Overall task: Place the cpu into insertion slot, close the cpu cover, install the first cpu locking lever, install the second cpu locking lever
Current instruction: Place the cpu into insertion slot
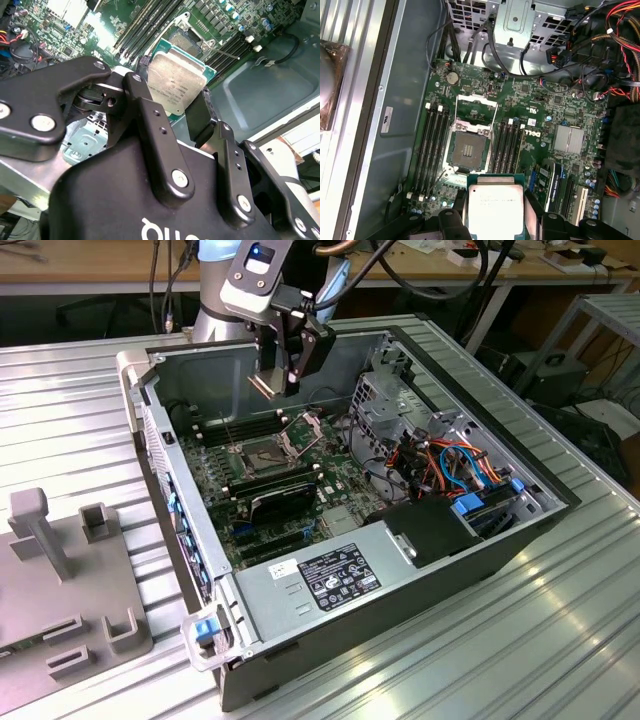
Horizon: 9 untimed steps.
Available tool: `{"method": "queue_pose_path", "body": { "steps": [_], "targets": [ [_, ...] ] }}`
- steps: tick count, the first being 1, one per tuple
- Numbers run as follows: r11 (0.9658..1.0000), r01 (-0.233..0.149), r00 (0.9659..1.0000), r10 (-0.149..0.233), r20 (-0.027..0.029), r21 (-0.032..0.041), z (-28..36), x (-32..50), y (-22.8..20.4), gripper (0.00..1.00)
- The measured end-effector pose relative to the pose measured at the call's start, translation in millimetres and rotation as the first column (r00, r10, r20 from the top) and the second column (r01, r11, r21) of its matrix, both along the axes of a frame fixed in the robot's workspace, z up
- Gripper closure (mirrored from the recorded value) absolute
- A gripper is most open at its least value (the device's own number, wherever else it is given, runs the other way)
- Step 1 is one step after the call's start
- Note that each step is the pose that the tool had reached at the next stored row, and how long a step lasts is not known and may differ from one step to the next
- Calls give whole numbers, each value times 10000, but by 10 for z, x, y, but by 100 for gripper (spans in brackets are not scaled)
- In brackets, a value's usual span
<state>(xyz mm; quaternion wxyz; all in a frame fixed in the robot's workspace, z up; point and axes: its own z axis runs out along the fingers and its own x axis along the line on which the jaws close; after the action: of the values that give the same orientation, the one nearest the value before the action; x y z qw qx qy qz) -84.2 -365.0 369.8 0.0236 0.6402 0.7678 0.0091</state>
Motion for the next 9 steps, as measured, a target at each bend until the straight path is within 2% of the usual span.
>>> {"method": "queue_pose_path", "body": {
  "steps": [3, 9],
  "targets": [
    [9994, 357, 9994, -357, -1, -2, -31, 26, 0, 45],
    [9993, 361, 9993, -361, -1, 17, -34, 27, 0, 45]
  ]
}}
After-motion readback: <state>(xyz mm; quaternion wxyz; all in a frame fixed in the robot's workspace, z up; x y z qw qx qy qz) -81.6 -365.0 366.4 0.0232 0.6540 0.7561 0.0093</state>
